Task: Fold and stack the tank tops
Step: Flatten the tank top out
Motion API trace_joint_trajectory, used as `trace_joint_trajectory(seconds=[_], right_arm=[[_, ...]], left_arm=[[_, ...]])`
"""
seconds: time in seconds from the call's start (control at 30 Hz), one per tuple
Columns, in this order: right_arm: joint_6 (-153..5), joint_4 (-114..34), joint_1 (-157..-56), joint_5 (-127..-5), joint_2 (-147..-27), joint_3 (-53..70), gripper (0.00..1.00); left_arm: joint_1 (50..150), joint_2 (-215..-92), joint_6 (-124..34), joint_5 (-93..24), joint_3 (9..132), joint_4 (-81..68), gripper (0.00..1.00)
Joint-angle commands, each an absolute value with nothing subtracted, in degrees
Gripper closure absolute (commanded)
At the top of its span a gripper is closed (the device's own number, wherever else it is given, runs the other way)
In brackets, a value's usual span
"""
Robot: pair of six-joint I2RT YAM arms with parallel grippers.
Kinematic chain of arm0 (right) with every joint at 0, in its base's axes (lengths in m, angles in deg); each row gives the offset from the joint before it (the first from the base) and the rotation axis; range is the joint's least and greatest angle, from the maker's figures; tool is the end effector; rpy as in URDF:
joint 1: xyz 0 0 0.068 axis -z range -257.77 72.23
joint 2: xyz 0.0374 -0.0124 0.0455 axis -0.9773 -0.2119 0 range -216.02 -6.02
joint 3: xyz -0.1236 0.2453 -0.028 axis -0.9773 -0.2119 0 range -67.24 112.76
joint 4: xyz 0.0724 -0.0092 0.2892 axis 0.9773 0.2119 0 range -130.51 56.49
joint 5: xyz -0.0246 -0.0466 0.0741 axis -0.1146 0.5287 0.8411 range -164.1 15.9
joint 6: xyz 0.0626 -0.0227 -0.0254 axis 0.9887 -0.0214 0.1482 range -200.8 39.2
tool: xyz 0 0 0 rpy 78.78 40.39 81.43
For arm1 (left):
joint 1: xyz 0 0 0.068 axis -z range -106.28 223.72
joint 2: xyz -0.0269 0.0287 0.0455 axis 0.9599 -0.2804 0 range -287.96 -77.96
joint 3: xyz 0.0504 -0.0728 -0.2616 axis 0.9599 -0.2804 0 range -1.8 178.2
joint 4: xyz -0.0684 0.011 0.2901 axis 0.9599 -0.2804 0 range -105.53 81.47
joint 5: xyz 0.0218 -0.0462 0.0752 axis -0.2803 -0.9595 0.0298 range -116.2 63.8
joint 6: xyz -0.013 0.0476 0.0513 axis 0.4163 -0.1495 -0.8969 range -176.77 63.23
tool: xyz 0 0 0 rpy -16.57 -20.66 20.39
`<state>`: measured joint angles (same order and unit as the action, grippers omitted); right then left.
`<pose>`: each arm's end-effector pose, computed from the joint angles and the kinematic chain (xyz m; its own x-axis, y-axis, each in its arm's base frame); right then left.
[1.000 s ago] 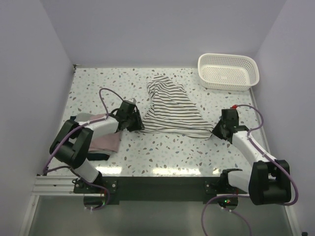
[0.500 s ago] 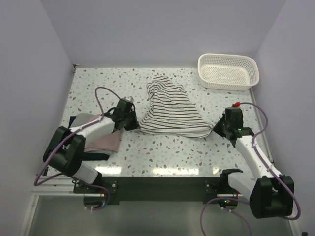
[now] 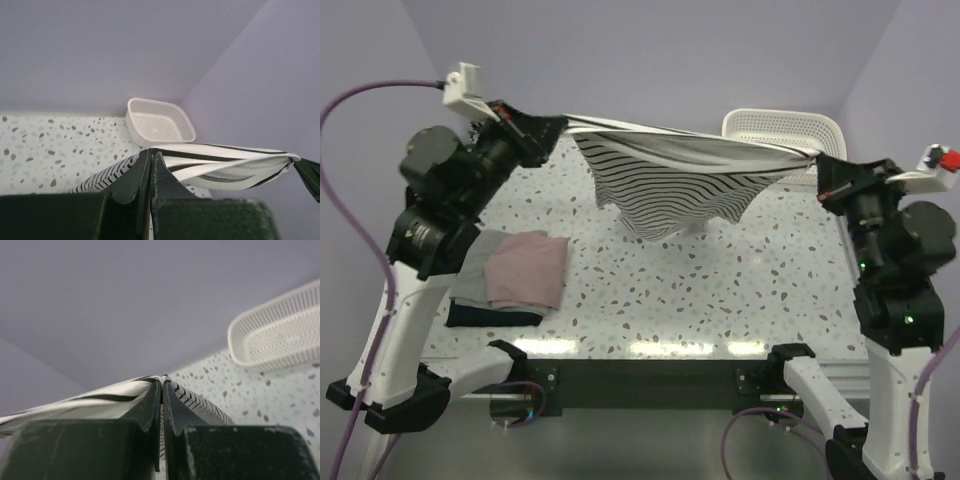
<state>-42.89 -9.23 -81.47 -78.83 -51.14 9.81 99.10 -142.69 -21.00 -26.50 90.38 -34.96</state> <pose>0.1730 0.0063 0.5056 0.0200 0.6149 -0.7883 0.0072 0.7884 0.6151 0.2371 -0.1129 0.5419 -0.2402 -0.5329 -0.8114 0.3611 0.7268 -0.5843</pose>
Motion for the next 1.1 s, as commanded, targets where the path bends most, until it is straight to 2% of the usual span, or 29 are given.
trace_joint_trajectory(seconds=[0.0, 0.13, 0.23, 0.43, 0.53, 0.63, 0.7, 0.83, 0.97, 1.03, 1.07], right_arm=[[-44.0, -8.0, -81.3, -80.4, -49.8, 21.0, 1.0], [-44.5, -7.8, -81.2, -77.7, -52.2, 32.0, 1.0], [-44.8, -7.9, -81.3, -76.2, -53.2, 33.8, 1.0], [-44.2, -13.2, -81.3, -74.2, -56.9, 26.3, 1.0], [-43.0, -19.5, -81.3, -69.2, -62.0, 21.3, 1.0], [-42.4, -28.0, -81.3, -65.6, -68.7, 18.6, 1.0], [-42.1, -32.2, -81.3, -64.4, -74.8, 19.1, 1.0], [-41.0, -37.2, -81.3, -62.4, -84.6, 26.8, 1.0], [-40.2, -36.0, -81.3, -61.5, -92.3, 38.2, 1.0], [-40.3, -34.1, -81.3, -61.6, -94.7, 43.0, 1.0], [-40.4, -33.6, -81.2, -61.7, -95.1, 43.9, 1.0]], left_arm=[[98.8, -140.4, -22.5, -27.9, 101.4, -38.1, 1.0], [98.8, -141.7, -22.2, -27.3, 110.8, -38.3, 1.0], [98.8, -143.5, -21.5, -27.3, 114.7, -39.6, 1.0], [98.8, -144.9, -19.6, -26.3, 105.3, -35.3, 1.0], [97.8, -148.3, -20.7, -22.8, 101.0, -32.2, 1.0], [94.9, -154.1, -22.0, -25.6, 98.6, -25.9, 1.0], [93.1, -158.1, -22.4, -31.8, 100.1, -21.2, 1.0], [88.8, -171.4, -22.1, -38.8, 112.3, -19.0, 1.0], [87.4, -181.7, -22.7, -42.9, 137.2, -23.4, 1.0], [86.7, -183.1, -22.2, -43.9, 140.3, -24.3, 1.0], [86.5, -182.2, -22.1, -44.1, 137.7, -23.6, 1.0]])
